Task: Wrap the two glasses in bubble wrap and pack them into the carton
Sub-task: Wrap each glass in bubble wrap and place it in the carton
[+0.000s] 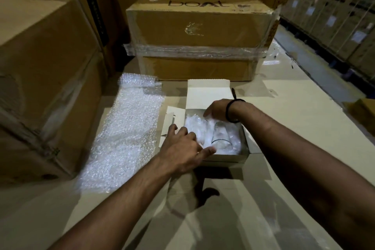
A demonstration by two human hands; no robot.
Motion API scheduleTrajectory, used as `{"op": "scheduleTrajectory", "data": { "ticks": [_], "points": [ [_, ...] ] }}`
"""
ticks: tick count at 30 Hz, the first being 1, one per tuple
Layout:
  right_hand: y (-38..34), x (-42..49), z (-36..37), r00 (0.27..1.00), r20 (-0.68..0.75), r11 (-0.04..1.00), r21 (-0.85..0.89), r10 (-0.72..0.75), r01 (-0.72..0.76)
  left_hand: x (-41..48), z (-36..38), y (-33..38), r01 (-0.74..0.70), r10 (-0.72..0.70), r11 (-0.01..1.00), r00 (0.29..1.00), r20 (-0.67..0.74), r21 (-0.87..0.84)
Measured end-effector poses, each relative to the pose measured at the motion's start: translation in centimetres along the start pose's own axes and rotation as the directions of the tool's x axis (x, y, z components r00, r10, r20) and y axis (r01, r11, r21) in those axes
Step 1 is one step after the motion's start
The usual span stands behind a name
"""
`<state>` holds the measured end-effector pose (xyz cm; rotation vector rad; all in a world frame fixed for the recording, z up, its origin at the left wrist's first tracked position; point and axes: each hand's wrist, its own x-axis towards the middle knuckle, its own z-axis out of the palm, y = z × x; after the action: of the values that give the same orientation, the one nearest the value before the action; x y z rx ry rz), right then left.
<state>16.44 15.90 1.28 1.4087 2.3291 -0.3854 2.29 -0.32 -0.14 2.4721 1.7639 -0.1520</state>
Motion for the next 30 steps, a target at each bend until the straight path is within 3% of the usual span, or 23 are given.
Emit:
{"op": "scheduleTrajectory", "data": {
  "ticks": [4,11,16,19,22,24,30],
  "points": [
    [-0.8,0.3,0.1,0.98,0.198,0.994,-0.113,0.012,0.011,-0.3,0.9,0.1,0.033,-0.033,0.999,0.999,0.041,-0.002],
    [-2.9,0.8,-2.9,0.976,0.199,0.991,-0.081,-0.086,0.104,-1.0,1.0,-1.6,0.016,-0.015,1.0,0.996,-0.091,0.007],
    [-3.6,2.7,-1.2,0.945,0.312,0.955,-0.237,-0.098,0.177,-0.4,1.0,-0.5,0.077,-0.077,0.997,0.997,0.012,-0.014],
    [-2.8,1.8,-1.7,0.958,0.247,0.954,-0.219,-0.147,0.203,0.1,0.9,-0.4,0.097,-0.092,0.993,0.993,0.07,-0.064],
    [-1.0,-1.1,-2.5,0.983,0.151,0.986,-0.113,-0.107,0.124,0.4,0.2,-2.0,0.118,-0.114,0.984,0.993,0.039,-0.134],
    [0.5,-2.6,-2.5,0.987,0.153,0.982,-0.173,-0.05,0.077,1.2,-0.4,-3.4,0.124,-0.125,0.991,0.992,-0.004,-0.052],
    [2.1,-3.2,1.9,0.968,0.228,0.945,-0.325,0.106,-0.027,5.1,-0.7,-3.6,0.105,-0.151,0.945,0.98,0.13,0.309]
  ]
}}
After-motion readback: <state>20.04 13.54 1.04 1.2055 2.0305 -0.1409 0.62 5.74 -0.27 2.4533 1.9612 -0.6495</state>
